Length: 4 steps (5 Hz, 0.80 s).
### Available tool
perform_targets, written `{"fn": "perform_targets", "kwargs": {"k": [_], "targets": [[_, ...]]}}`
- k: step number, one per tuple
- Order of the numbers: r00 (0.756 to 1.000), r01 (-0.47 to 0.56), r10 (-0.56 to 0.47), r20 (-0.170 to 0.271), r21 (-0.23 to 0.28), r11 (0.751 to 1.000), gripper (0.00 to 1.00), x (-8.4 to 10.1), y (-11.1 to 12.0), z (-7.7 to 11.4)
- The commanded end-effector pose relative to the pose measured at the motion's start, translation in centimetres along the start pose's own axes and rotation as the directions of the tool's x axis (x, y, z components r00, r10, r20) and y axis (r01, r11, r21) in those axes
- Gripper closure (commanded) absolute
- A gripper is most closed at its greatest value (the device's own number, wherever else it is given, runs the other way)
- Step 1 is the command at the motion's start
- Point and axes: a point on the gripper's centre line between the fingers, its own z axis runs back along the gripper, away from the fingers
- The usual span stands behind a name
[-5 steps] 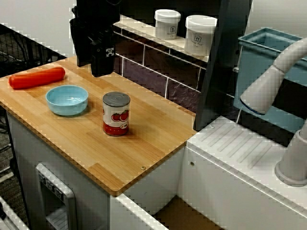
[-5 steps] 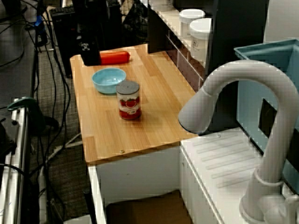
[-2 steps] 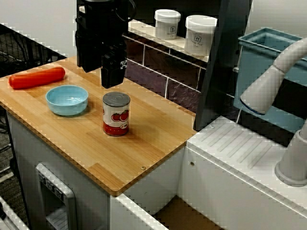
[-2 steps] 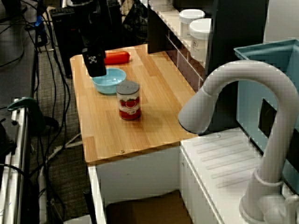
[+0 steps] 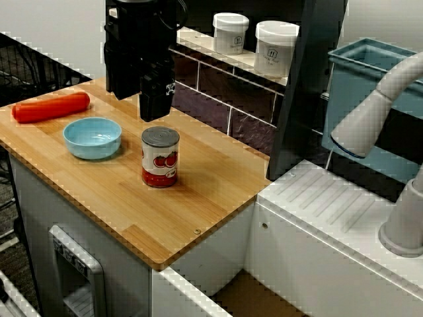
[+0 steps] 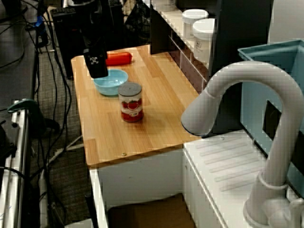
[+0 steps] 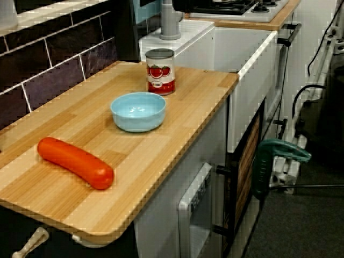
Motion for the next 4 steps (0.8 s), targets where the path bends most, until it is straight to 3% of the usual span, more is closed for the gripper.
{"fn": "perform_targets", "kwargs": {"k": [1,2,3,4], "targets": [[1.0,-0.022,0.022,-0.001,0.029,0.999,0.0,0.6,-0.3,-3.3],[0.999,-0.026,0.024,0.026,0.085,0.996,0.0,1.1,-1.1,-5.5],[0.999,-0.019,0.015,0.047,0.086,0.996,0.0,1.9,-2.1,-5.6],[0.998,0.019,-0.024,0.066,0.065,0.998,0.0,2.2,-3.5,-4.6]]}}
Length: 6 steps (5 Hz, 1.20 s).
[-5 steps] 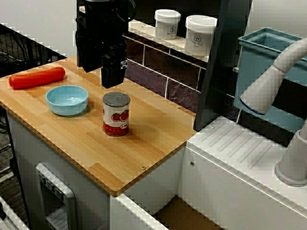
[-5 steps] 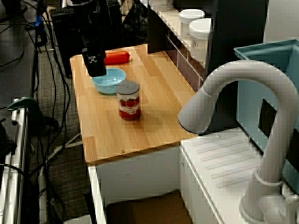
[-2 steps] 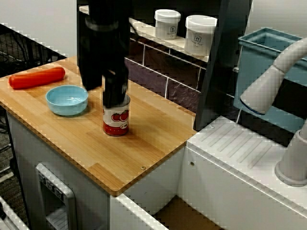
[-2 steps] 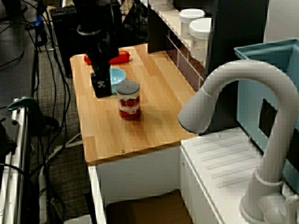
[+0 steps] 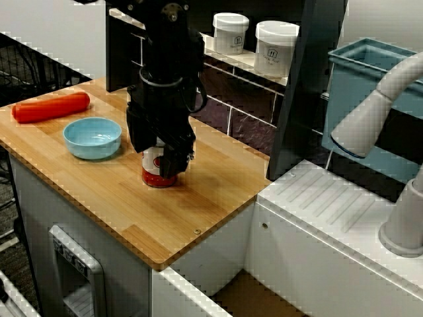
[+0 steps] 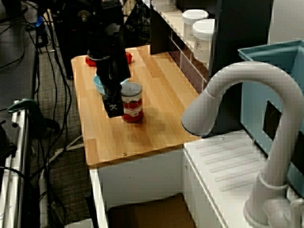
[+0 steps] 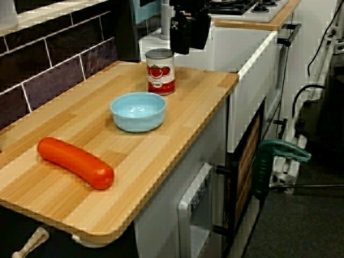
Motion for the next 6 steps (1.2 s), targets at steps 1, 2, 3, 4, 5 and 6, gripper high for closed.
{"fn": "perform_targets", "kwargs": {"k": [1,2,3,4,5,6], "targets": [[0.996,0.036,-0.032,0.078,-0.05,0.998,0.0,1.8,-2.3,2.8],[0.996,0.031,-0.027,0.08,-0.052,0.998,0.0,2.4,-2.8,2.1],[0.997,0.024,-0.021,0.077,-0.045,0.999,0.0,3.2,-3.4,0.4],[0.997,0.001,0.002,0.081,-0.035,0.999,0.0,3.7,-3.5,-1.1],[0.998,-0.001,0.003,0.068,-0.026,1.0,0.0,4.0,-3.5,-2.1],[0.998,-0.006,0.007,0.06,-0.024,1.0,0.0,4.0,-2.4,-2.3]]}}
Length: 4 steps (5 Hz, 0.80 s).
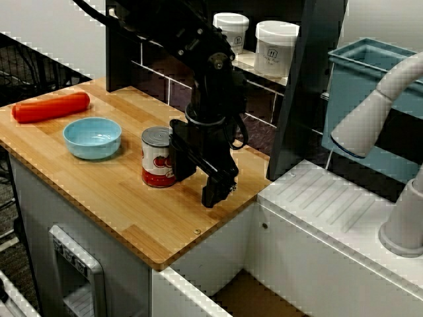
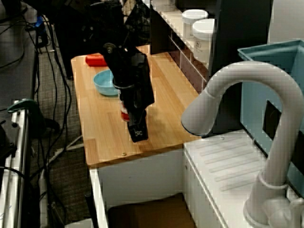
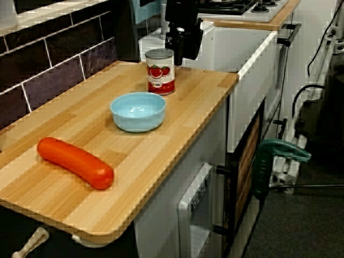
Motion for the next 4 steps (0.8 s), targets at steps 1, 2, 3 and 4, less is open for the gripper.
{"fn": "perform_targets", "kwargs": {"k": [1,2,3,4], "targets": [[0.999,-0.025,0.025,0.033,0.006,1.0,0.0,0.7,2.4,0.3],[1.0,-0.015,0.014,0.017,0.022,1.0,0.0,0.7,3.7,0.0],[1.0,-0.006,0.006,-0.009,0.024,1.0,0.0,0.9,5.5,0.6],[1.0,-0.012,0.013,-0.022,0.033,0.999,0.0,1.3,7.4,0.9]]}}
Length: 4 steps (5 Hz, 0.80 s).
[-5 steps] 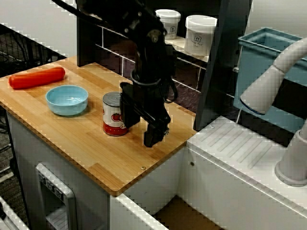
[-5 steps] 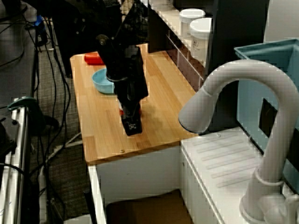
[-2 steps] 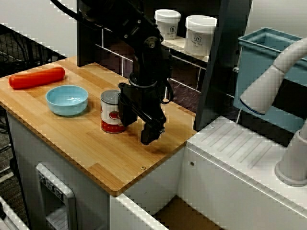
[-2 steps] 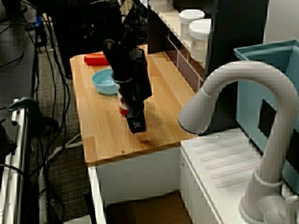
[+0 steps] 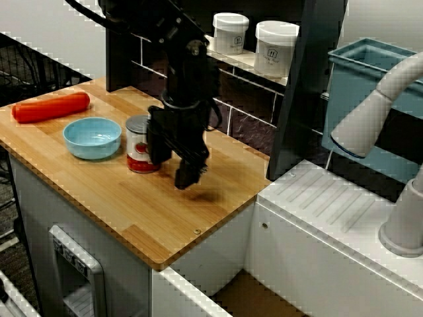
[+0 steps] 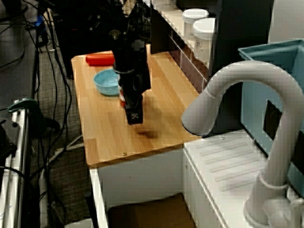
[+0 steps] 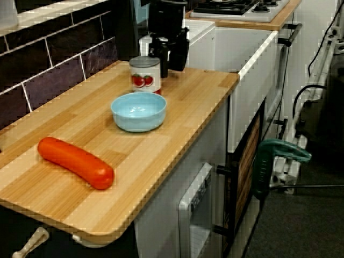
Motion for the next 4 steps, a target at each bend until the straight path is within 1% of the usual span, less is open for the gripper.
{"fn": "perform_targets", "kwargs": {"k": [1,3,4], "targets": [[0.999,-0.028,0.028,0.027,0.004,1.0,0.0,2.0,4.4,1.8],[0.997,-0.073,0.073,0.022,0.006,0.997,0.0,2.8,7.7,1.5],[0.996,-0.085,0.085,0.023,-0.003,0.996,0.0,2.9,8.4,2.0]]}}
